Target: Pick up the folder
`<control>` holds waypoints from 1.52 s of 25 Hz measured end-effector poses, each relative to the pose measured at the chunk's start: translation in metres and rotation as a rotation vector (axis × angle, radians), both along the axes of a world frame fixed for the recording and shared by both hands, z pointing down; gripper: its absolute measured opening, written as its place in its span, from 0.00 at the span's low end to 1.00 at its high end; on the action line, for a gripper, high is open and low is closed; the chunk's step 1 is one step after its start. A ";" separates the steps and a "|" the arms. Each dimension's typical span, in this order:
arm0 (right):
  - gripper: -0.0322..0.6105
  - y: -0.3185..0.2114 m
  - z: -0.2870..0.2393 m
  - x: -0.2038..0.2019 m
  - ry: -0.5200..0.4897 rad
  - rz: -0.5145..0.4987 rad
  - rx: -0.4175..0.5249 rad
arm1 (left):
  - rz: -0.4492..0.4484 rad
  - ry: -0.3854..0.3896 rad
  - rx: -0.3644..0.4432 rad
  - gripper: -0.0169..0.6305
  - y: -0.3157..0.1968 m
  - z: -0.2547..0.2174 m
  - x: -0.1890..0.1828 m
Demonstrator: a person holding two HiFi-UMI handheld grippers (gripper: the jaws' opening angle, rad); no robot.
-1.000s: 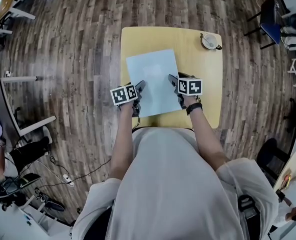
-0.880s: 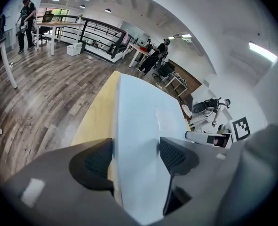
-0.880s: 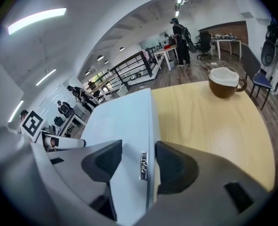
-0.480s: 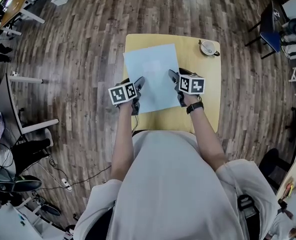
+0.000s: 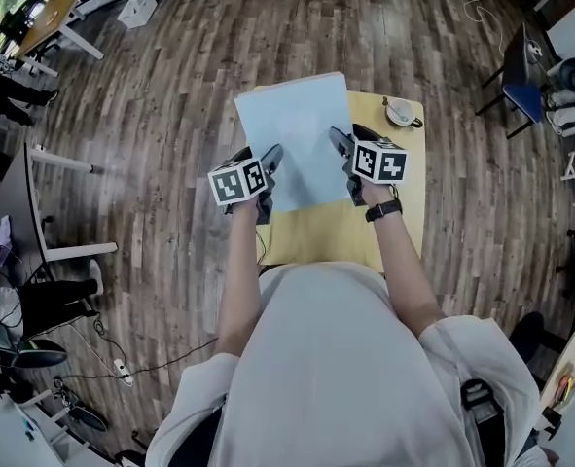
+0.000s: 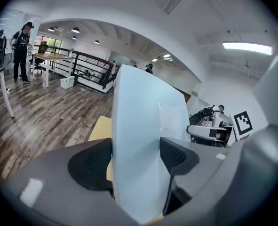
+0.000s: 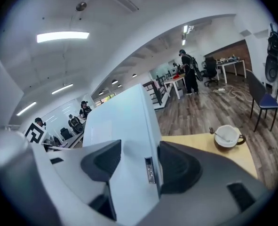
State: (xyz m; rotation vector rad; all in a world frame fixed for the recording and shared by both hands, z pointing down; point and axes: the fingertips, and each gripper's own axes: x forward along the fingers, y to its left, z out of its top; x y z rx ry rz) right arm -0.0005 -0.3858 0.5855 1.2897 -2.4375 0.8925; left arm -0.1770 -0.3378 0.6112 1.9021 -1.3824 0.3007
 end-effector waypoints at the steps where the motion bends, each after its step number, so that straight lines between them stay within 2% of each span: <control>1: 0.42 -0.001 -0.009 -0.001 -0.001 -0.001 0.017 | -0.003 -0.004 0.018 0.53 -0.001 -0.009 -0.001; 18: 0.42 -0.021 -0.147 -0.021 -0.017 0.002 0.319 | -0.041 -0.062 0.299 0.53 -0.030 -0.150 -0.022; 29: 0.42 -0.009 -0.235 -0.016 -0.040 0.021 0.499 | -0.071 -0.056 0.467 0.53 -0.025 -0.233 -0.018; 38: 0.42 0.010 -0.298 -0.005 -0.063 0.022 0.633 | -0.113 -0.107 0.636 0.53 -0.006 -0.305 -0.010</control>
